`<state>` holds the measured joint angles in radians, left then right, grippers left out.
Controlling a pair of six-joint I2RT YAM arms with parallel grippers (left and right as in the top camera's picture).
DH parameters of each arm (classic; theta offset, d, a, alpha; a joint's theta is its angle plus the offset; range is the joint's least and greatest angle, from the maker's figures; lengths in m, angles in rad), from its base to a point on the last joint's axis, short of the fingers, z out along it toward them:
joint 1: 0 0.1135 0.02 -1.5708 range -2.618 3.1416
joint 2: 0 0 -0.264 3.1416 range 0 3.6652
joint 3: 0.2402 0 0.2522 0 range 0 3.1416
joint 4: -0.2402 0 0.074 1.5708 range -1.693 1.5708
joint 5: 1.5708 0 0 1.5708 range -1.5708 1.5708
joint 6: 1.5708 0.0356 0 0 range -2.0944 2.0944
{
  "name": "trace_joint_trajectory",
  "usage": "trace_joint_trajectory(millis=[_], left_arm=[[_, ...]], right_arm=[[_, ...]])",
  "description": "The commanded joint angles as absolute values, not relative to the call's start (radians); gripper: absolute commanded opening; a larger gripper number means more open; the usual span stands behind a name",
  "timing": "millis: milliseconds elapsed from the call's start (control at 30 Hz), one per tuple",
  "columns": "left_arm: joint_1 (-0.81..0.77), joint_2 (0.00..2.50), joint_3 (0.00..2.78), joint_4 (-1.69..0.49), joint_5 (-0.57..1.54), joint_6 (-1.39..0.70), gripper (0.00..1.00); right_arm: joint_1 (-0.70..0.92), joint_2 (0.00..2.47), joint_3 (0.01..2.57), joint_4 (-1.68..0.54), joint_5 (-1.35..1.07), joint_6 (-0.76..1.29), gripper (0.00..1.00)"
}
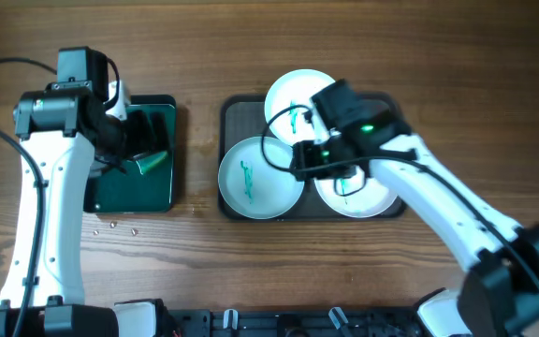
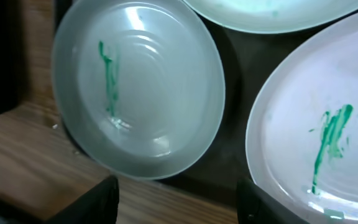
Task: Clean dirty plates on tray and stack at the side
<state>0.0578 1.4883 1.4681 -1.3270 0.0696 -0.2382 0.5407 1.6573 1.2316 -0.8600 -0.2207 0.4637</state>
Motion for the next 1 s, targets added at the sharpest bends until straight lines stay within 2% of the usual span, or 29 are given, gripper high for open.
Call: trace_joint_trajectory(millis=[0, 167, 467, 600, 667, 700, 967], left_arm=[[0.062, 1.465, 1.493, -1.326, -0.056, -0.326, 1.00], [0.062, 1.465, 1.493, -1.326, -0.062, -0.326, 1.00], [0.062, 1.465, 1.493, -1.327, -0.062, -0.326, 1.00], [0.062, 1.466, 1.493, -1.327, -0.062, -0.326, 1.00], [0.062, 1.469, 1.491, -1.327, -0.061, -0.326, 1.00], [0.062, 1.471, 1.490, -1.327, -0.061, -0.326, 1.00], [0.064, 1.523, 1.462, -1.308, -0.062, -0.302, 1.00]], right_arm=[[0.563, 1.752, 1.249, -0.823, -0.125, 0.556, 0.52], [0.564, 1.855, 1.249, -0.757, -0.126, 0.552, 0.41], [0.564, 1.936, 1.248, -0.670, -0.110, 0.540, 0.35], [0.564, 1.963, 1.248, -0.652, -0.107, 0.563, 0.24], [0.564, 1.980, 1.248, -0.651, -0.108, 0.579, 0.09], [0.564, 1.988, 1.248, -0.650, -0.110, 0.580, 0.04], [0.564, 2.006, 1.248, -0.648, -0.120, 0.585, 0.04]])
